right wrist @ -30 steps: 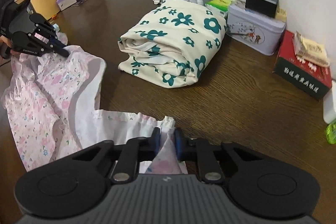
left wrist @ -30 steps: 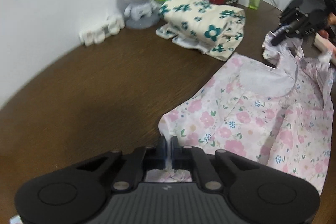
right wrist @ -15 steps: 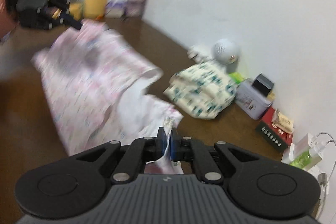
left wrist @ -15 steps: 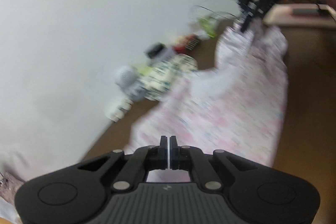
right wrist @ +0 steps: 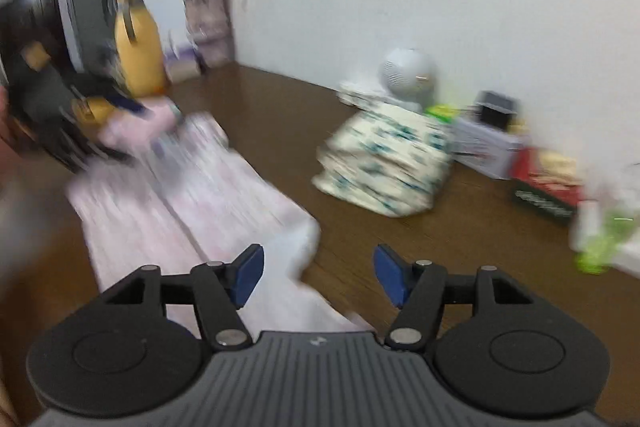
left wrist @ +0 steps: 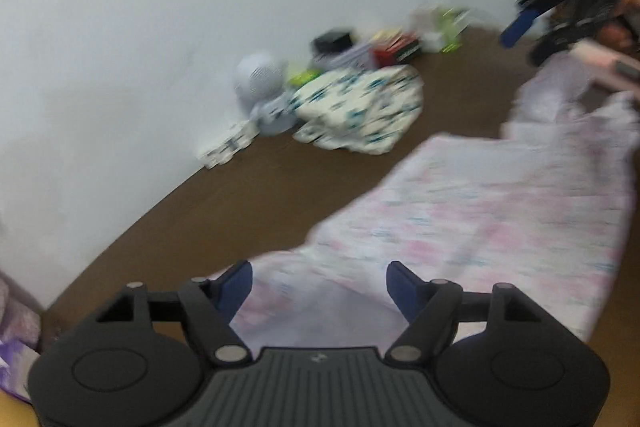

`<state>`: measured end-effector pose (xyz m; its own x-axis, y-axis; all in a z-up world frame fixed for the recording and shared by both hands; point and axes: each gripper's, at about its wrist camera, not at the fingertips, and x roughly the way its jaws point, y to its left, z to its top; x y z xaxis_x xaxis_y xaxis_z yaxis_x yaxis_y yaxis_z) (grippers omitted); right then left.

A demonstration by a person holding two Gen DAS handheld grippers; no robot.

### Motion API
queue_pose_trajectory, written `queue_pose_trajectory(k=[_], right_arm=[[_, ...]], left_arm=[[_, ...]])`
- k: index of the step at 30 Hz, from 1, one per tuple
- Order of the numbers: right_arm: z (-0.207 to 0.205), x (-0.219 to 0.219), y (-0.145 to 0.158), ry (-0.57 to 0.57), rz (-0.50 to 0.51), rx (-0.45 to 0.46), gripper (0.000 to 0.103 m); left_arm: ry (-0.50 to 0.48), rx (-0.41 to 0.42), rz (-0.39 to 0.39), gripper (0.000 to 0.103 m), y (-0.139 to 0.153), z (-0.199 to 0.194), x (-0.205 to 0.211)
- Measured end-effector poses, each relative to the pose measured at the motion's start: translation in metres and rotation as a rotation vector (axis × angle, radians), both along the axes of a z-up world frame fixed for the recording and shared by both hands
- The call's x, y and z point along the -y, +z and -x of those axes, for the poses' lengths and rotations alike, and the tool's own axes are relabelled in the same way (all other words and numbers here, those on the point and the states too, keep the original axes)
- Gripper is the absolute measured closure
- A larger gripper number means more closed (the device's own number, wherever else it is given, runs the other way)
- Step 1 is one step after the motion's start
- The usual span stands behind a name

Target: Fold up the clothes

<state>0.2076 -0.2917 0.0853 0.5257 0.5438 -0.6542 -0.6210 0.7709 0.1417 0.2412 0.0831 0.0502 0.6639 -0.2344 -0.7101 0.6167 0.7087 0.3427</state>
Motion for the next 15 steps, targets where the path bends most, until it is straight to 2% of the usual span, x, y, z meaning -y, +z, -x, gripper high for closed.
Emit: queue_pose_trajectory(k=[2, 5, 11, 13, 15], right_arm=[[-0.025, -0.033, -0.008, 0.023, 0.040, -0.050, 0.036], [-0.064, -0.068, -0.038, 0.038, 0.095, -0.156, 0.036], [-0.100, -0.085, -0.082, 0.035, 0.079, -0.280, 0.037], [-0.103, -0.084, -0.087, 0.032, 0.058, -0.291, 0.043], [-0.103, -0.084, -0.087, 0.031, 0.038, -0.299, 0.068]], left_arm=[[0.014, -0.042, -0.018, 0.030, -0.008, -0.031, 0.001], [0.007, -0.110, -0.027, 0.031, -0.027, -0.065, -0.003], [-0.026, -0.194, -0.037, 0.033, -0.049, -0.085, -0.017], [-0.029, -0.197, -0.019, 0.036, -0.052, -0.086, -0.021], [-0.039, -0.212, 0.004, 0.043, -0.054, -0.085, -0.022]])
